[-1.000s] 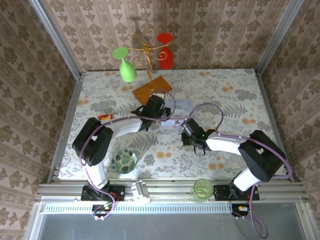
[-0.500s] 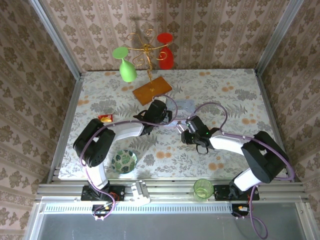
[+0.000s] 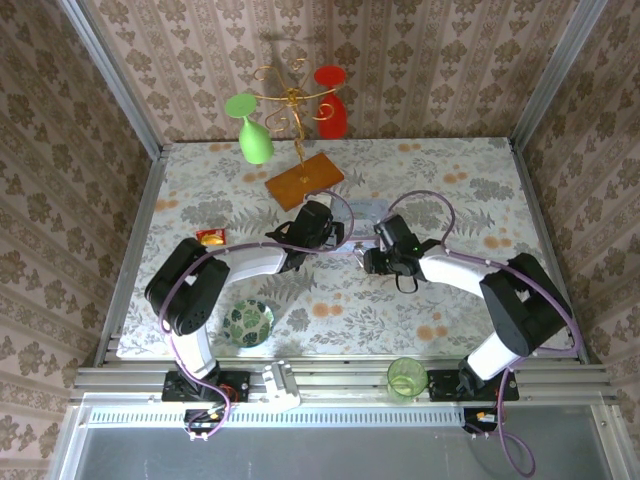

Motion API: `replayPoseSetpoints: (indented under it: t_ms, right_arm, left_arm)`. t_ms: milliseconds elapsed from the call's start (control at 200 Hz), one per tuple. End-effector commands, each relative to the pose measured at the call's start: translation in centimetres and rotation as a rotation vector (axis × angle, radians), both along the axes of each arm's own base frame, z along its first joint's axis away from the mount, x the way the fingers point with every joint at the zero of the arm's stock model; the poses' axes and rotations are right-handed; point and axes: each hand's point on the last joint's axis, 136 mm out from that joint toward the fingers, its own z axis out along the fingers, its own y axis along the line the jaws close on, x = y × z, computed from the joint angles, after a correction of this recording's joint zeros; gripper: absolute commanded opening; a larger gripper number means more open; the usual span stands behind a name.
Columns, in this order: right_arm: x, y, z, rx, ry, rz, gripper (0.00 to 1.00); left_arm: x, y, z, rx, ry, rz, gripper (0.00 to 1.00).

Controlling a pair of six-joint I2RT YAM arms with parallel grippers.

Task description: Unlock a padlock with a key

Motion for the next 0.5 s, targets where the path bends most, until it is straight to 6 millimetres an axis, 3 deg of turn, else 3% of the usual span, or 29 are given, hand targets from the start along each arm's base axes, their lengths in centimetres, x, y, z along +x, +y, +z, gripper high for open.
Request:
replayPoseSetpoints:
  t_ms: [0, 150, 495]
  right_arm:
    - [0.0, 0.1, -1.1, -0.058, 0.025, 0.053, 0.47]
    - [0.1, 0.2, -2.1, -0.069, 0.034, 0.066, 0.47]
    - [-0.4, 1.0, -2.4, -0.164, -0.008, 0.123, 0.41]
  left_arm:
    - [-2.0, 0.3, -1.8, 0.044, 0.073, -0.034, 0.48]
    - [-1.9, 0.2, -1.7, 0.038, 0.068, -0.034, 0.48]
    - [-1.9, 0.0, -1.7, 0.024, 0.070, -0.040, 0.48]
